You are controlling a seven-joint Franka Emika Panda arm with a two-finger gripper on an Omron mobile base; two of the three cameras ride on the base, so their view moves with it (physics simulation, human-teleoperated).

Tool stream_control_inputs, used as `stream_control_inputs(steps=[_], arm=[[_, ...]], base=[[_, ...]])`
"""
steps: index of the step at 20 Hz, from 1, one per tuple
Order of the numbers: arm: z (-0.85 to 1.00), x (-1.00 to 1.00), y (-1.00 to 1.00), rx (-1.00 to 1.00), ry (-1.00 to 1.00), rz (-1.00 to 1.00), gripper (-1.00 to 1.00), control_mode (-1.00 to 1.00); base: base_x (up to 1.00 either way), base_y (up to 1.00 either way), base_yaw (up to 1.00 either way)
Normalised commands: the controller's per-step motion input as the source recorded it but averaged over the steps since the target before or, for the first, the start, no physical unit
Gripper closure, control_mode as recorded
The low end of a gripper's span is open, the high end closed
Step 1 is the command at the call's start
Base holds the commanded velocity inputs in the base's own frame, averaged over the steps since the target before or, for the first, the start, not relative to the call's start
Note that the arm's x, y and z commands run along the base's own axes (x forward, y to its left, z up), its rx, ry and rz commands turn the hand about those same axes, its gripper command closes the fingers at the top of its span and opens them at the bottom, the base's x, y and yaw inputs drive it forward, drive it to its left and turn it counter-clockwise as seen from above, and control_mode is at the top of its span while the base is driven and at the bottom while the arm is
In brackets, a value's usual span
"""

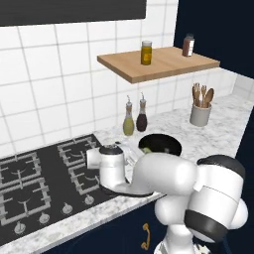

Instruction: Grab a lemon wedge from the fridge and one ice cube from the ice bowl, and put them in the glass of lemonade.

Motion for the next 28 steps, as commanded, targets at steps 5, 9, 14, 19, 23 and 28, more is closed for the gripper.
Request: stream_control_inputs(steps=[5, 9, 14, 19, 23, 28], arm=[[-0.03, 0.32, 0.0, 0.0, 0.18, 0.05, 1.0, -1.0], [-0.03, 0.38, 0.0, 0.0, 0.23, 0.03, 1.0, -1.0], [-0.41, 0.34, 0.05, -0.01, 0.06, 0.01, 1.0, -1.0], [-0.3, 0.23, 0.22, -0.04, 0.0, 0.0, 1.0, -1.0], [-0.11, 0.18, 0.31, -0.05, 0.0, 0.0, 1.0, -1.0], [-0.23, 0.2, 0.06, -0.05, 0.0, 0.0, 1.0, -1.0]], base=[[0.0, 0.0, 0.0], [0.0, 0.0, 0.0], [0.0, 0.0, 0.0], [0.0, 0.0, 0.0], [0.0, 0.0, 0.0], [0.0, 0.0, 0.0]])
